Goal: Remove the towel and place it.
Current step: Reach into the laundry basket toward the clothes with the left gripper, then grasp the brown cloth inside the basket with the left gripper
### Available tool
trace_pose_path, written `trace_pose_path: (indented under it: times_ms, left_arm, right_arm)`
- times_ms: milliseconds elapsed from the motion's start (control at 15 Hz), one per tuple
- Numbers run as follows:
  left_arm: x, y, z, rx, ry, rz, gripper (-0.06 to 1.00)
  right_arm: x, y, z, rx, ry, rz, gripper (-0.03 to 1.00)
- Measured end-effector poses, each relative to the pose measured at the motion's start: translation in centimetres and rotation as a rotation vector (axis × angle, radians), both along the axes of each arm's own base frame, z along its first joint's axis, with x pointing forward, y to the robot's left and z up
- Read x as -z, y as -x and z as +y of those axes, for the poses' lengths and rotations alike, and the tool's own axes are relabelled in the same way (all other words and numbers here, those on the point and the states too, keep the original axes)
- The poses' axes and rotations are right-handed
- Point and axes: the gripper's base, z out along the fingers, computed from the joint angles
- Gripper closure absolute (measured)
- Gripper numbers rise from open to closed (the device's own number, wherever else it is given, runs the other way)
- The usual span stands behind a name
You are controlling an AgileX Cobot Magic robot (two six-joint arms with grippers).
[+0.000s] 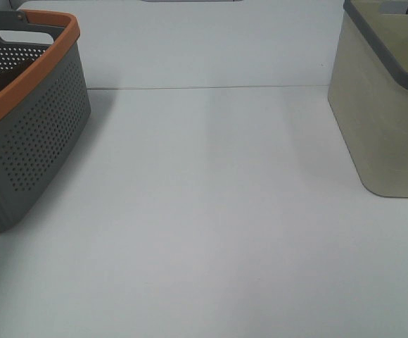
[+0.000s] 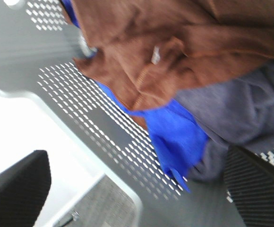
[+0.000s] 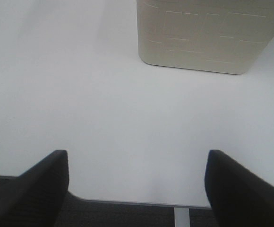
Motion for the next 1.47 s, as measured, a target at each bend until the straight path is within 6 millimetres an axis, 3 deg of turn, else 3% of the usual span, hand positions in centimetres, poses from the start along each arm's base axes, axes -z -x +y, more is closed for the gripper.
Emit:
trace_pose_path:
  times_ms: [333, 467, 533, 667, 1000, 1267, 1467]
  left_arm:
    - [5.1, -2.8, 0.5, 0.070, -0.080, 0.131, 0.04]
    - [5.9, -3.4, 0.6, 0.093, -0.103, 0.136, 0.04]
    - [7.8, -4.7, 1.0, 0.155, -0.174, 0.141, 0.04]
    - [9.4, -6.1, 1.2, 0.202, -0.238, 0.105, 0.08]
    - [12.9, -7.9, -1.5, 0.334, -0.237, 0.106, 0.11]
    - [13.5, -7.9, -2.4, 0.372, -0.221, 0.130, 0.14]
    - [14.3, -7.6, -2.5, 0.373, -0.199, 0.157, 0.24]
  right_arm:
    - [0.0, 0.0, 0.0, 0.000, 0.000, 0.000, 0.18]
    - [0.0, 0.0, 0.0, 0.000, 0.000, 0.000, 0.18]
    - [0.0, 0.0, 0.0, 0.000, 0.000, 0.000, 0.18]
    - [0.0, 0.0, 0.0, 0.000, 0.000, 0.000, 0.18]
    - [0.0, 0.0, 0.0, 0.000, 0.000, 0.000, 0.18]
    - [0.0, 0.0, 0.0, 0.000, 0.000, 0.000, 0.18]
    - [0.0, 0.0, 0.0, 0.000, 0.000, 0.000, 0.18]
